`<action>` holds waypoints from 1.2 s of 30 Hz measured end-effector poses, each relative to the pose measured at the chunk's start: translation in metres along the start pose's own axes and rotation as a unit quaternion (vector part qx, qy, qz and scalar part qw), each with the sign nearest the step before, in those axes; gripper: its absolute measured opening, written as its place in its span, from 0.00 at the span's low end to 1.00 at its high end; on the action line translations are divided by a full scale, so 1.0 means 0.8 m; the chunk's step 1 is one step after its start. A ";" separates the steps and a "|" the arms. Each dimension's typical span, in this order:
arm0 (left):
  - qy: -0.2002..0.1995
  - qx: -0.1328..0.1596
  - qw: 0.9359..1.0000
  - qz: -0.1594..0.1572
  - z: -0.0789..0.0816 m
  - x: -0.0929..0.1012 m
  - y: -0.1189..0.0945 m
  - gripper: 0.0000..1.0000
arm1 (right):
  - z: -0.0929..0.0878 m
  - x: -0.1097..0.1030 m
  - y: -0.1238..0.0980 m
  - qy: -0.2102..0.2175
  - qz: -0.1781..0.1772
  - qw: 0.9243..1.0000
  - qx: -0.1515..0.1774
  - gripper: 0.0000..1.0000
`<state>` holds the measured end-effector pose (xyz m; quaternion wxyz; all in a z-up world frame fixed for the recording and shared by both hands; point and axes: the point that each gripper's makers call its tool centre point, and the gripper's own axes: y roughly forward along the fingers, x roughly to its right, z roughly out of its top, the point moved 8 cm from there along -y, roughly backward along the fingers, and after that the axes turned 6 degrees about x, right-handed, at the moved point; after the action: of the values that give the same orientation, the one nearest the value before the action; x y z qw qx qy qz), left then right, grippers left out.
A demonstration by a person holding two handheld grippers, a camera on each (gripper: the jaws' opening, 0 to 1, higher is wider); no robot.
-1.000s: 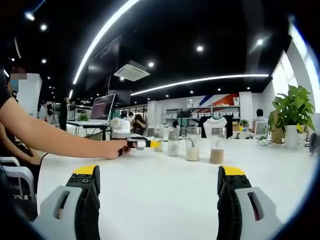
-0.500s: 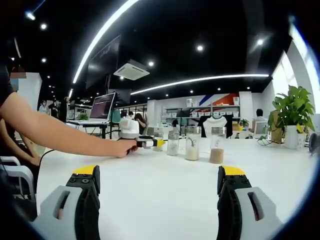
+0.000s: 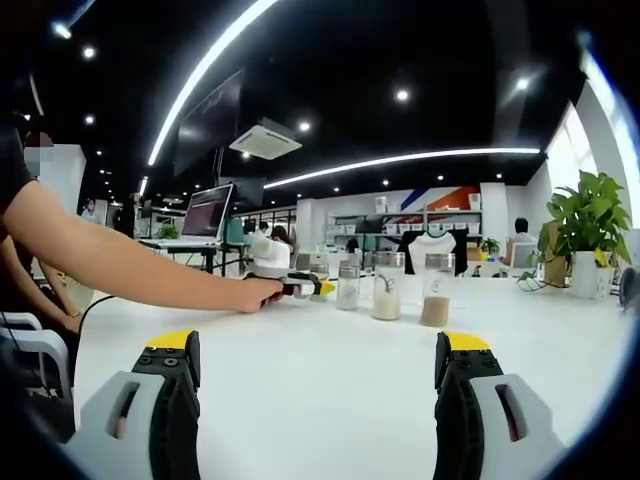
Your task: Rotate the seasoning bottle until the label or dispensing opening points toward the visible target arrow and the bottle remains upright within the marked orientation range
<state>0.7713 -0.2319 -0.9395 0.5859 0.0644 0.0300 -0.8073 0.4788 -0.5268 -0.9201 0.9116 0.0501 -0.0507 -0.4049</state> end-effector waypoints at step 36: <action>-0.043 -0.015 0.999 0.009 0.004 -0.005 -0.006 0.35 | -0.002 0.003 0.001 -0.007 -0.006 1.000 -0.008 1.00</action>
<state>0.7677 -0.2270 -0.9358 0.5947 0.0215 0.0161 -0.8035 0.4810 -0.5282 -0.9215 0.9091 0.0400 -0.0535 -0.4113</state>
